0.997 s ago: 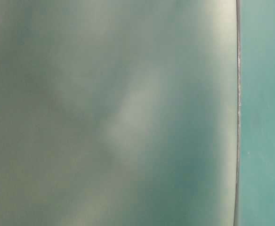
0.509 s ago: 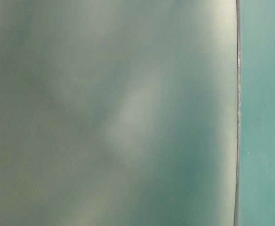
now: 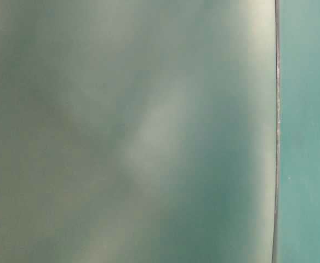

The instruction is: Move the cup to the left with left arm.

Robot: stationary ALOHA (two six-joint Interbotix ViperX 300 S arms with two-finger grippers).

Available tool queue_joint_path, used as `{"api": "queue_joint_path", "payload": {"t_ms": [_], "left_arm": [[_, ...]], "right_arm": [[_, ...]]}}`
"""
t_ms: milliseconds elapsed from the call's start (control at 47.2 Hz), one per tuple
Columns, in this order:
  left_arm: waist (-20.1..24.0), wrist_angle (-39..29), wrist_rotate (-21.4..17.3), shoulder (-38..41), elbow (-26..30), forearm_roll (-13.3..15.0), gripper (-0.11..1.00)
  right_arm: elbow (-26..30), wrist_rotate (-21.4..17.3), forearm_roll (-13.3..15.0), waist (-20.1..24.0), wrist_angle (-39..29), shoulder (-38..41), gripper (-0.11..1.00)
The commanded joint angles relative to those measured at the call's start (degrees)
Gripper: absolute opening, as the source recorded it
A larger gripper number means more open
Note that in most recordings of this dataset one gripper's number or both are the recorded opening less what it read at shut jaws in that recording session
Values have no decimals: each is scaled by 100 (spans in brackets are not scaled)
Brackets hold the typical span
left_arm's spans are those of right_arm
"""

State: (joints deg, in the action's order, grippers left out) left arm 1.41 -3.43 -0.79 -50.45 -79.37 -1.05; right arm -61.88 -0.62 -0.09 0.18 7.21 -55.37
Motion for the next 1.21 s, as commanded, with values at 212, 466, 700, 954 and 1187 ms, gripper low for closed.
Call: {"api": "queue_joint_path", "payload": {"t_ms": [212, 466, 700, 954, 1187], "left_arm": [[-114, -97, 0, -18, 176, 9, 70], [-114, -105, 9, -53, 176, 0, 70], [-123, -158, 0, -132, 176, 0, 70], [-123, -158, -9, -123, 176, 9, 70], [-123, -123, -44, -88, 167, 0, 70]], "right_arm": [[185, -9, -18, 18, 26, 35, -1], [185, -9, -18, 9, 26, 35, -1], [185, -9, -18, 9, 26, 35, -1], [185, -9, -18, 9, 9, 35, -1], [185, -9, -18, 18, 9, 35, -1]]}}
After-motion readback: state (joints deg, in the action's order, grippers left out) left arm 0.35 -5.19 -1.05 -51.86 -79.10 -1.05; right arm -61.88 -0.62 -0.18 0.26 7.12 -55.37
